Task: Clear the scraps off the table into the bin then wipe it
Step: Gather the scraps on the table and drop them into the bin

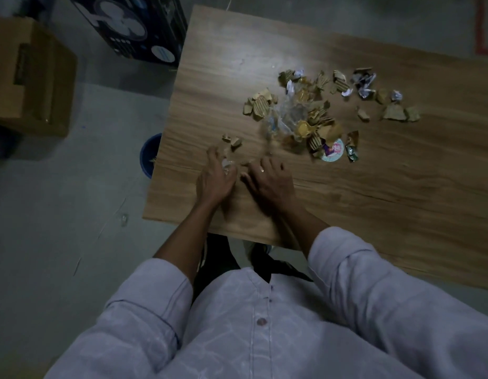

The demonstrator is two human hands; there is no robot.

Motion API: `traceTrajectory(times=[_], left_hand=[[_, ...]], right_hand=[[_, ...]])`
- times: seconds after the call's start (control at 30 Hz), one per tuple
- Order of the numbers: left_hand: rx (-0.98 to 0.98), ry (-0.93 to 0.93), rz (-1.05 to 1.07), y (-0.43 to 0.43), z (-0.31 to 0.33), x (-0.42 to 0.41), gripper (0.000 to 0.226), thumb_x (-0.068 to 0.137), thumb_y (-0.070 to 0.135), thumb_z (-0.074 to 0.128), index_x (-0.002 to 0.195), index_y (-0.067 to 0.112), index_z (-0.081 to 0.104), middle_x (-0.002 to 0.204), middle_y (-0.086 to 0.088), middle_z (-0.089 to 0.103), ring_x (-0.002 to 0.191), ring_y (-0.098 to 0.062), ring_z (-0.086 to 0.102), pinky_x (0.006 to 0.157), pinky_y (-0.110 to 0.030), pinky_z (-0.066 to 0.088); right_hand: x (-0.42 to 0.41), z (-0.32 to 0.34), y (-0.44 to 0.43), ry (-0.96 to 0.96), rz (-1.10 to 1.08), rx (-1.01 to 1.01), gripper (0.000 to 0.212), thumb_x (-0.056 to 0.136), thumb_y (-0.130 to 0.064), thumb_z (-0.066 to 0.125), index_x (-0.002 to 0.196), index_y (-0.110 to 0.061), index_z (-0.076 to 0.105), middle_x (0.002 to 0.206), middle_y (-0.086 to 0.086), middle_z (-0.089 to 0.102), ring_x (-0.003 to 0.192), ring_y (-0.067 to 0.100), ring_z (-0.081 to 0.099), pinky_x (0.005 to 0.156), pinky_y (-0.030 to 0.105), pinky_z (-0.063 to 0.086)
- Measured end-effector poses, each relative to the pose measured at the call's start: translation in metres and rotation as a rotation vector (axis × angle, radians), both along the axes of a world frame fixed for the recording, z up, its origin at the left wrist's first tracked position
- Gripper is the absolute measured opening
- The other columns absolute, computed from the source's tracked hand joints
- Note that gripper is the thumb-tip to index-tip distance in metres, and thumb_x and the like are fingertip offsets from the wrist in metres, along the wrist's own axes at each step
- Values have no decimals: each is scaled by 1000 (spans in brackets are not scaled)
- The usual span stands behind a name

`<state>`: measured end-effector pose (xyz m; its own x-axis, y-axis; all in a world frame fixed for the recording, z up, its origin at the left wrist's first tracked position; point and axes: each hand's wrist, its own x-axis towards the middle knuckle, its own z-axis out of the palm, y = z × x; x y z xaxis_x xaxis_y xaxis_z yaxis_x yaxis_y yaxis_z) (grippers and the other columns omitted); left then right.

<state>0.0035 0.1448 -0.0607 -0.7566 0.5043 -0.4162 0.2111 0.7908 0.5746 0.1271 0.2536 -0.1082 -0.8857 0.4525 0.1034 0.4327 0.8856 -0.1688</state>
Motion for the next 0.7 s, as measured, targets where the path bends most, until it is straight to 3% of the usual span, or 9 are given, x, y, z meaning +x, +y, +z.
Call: traceTrajectory(times=[0.13,0.33,0.4,0.47,0.57,0.7], left_hand=[[-50,55,-111,18,2,-14,94,96,40,60,162,22,-5,126,-23,65,106,-45,64,83,-42,47],[-128,136,-349,44,-3,-35,98,97,43,57,160,28,-16,131,-23,61,107,-44,64,86,-46,49],[-199,159,-398,53,-11,-38,90,97,41,52,162,21,-7,135,-25,57,111,-44,62,90,-48,48],[-249,200,-413,59,-17,-37,76,97,38,49,158,11,13,134,-27,57,112,-46,61,90,-49,48],[-183,278,-411,58,-18,-32,50,97,33,50,137,6,36,122,-24,62,102,-46,65,82,-49,49],[-174,331,-442,52,-15,-31,36,98,32,50,122,6,44,117,-21,63,99,-43,66,76,-46,48]], right_hand=[[-18,2,14,-13,-101,-70,36,102,-49,46,110,-18,61,95,12,62,73,34,62,54,34,42],[-20,14,23,-21,-194,-276,36,103,-54,38,109,-22,53,101,10,64,83,35,63,60,34,35],[-12,18,26,33,-253,-328,35,103,-51,42,103,-19,55,97,8,66,81,31,62,61,32,31],[1,21,25,61,-339,-373,34,102,-50,46,101,-19,57,93,6,68,81,29,63,61,32,31],[17,24,21,105,-535,-508,32,102,-54,46,101,-23,57,95,2,71,85,26,66,64,35,42],[30,26,21,351,-768,-795,26,100,-47,55,108,-24,64,101,-6,70,94,14,64,80,33,50]])
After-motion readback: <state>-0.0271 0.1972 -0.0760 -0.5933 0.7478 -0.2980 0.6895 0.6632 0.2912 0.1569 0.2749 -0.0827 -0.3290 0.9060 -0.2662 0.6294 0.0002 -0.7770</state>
